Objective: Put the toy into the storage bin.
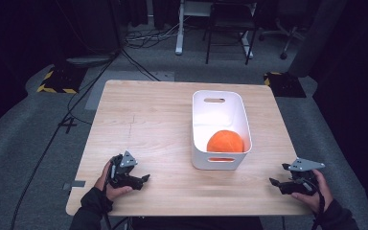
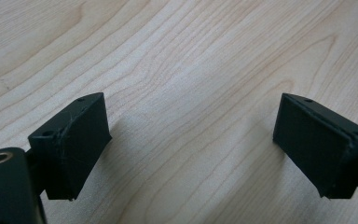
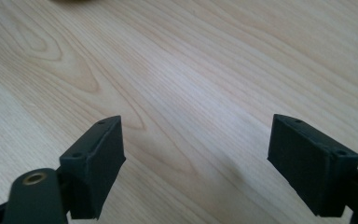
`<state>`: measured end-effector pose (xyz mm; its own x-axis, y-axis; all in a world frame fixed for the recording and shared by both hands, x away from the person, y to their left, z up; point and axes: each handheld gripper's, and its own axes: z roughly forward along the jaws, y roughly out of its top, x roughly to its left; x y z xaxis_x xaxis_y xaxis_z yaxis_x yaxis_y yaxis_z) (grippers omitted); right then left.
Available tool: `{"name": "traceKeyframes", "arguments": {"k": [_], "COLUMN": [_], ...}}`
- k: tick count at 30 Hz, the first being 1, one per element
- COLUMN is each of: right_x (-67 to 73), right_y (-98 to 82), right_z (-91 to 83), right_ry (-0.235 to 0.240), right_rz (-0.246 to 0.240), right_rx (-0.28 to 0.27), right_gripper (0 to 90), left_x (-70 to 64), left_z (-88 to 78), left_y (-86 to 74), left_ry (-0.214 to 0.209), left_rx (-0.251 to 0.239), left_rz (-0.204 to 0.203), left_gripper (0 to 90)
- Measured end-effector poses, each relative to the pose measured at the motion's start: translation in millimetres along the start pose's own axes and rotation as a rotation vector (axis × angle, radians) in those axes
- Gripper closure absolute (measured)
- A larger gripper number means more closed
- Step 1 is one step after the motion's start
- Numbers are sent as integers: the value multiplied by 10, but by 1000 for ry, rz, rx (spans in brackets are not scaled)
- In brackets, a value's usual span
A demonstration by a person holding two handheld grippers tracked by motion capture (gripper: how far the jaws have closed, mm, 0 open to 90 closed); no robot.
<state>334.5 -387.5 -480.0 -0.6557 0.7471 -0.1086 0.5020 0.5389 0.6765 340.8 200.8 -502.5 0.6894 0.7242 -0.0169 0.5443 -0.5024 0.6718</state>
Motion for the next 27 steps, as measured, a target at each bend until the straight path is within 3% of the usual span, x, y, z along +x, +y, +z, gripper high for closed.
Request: {"name": "traceKeyframes", "arguments": {"k": [11, 16, 20, 27], "right_x": [-99, -151, -186, -181], "right_y": [-212, -321, -380, -382], "right_z": [7, -2, -10, -6], "right_ry": [7, 25, 9, 4], "right_rz": [66, 127, 137, 143], "right_rx": [2, -48, -80, -83], "right_gripper": [167, 162, 158, 155], "left_x": [-3, -3, -5, -6], "left_z": [2, 2, 5, 6], "left_y": [0, 0, 0, -1], "left_ry": [-1, -1, -1, 2], "left_rx": [1, 1, -1, -4], "left_rz": [-6, -6, -11, -10], "left_gripper": [110, 110, 109, 109]}}
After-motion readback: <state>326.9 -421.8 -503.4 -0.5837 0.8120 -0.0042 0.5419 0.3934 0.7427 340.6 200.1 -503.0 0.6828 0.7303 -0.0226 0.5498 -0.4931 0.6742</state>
